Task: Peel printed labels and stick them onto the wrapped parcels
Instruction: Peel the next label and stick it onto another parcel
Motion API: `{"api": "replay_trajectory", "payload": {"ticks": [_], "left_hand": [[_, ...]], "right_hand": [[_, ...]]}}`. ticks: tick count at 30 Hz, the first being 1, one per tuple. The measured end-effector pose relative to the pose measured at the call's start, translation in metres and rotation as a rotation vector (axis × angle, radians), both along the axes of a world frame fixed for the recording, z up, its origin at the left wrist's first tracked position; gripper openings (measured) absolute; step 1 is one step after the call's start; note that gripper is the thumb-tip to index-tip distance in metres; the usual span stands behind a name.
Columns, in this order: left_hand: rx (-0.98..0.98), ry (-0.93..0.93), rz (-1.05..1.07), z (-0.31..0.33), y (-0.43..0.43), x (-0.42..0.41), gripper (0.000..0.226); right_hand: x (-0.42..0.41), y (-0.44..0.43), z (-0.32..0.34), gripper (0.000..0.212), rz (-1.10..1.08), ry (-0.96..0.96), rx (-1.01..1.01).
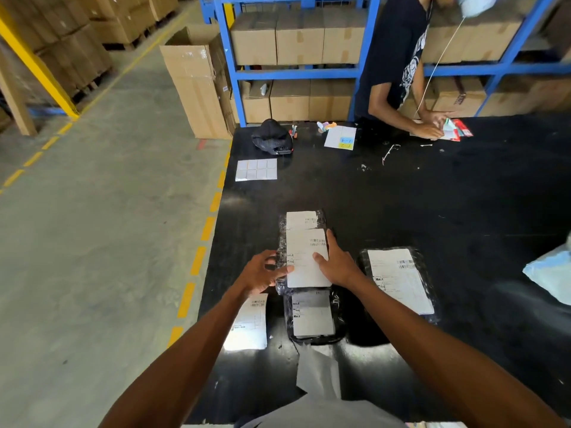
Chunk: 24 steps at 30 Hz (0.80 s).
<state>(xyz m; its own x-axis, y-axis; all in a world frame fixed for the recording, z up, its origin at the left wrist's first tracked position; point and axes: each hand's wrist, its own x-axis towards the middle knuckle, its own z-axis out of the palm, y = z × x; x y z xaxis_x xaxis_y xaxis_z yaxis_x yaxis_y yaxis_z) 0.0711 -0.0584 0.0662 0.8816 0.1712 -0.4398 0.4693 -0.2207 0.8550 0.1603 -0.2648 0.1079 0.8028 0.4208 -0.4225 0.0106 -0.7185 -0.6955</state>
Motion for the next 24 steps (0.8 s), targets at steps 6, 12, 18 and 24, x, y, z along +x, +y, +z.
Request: {"api": "replay_trajectory", "payload": {"ticks": [6,12,18,24], "left_hand": [[0.035,0.009,0.072,-0.002,0.014,0.054,0.071],[0.066,0.026,0.133,-0.012,0.023,0.101,0.064],[0.108,0.040,0.078,-0.036,0.035,0.121,0.068],[0.102,0.007,0.106,-0.046,0.018,0.111,0.062]], "right_hand": [[0.053,0.025,0.004,0.080,-0.013,-0.001,-0.004],[0.099,0.044,-0.011,0.081,-0.042,0.040,-0.036],[0.121,0.057,-0.033,0.082,-0.048,0.060,-0.059],[0.121,0.061,-0.062,0.081,-0.047,-0.029,-0.119]]}}
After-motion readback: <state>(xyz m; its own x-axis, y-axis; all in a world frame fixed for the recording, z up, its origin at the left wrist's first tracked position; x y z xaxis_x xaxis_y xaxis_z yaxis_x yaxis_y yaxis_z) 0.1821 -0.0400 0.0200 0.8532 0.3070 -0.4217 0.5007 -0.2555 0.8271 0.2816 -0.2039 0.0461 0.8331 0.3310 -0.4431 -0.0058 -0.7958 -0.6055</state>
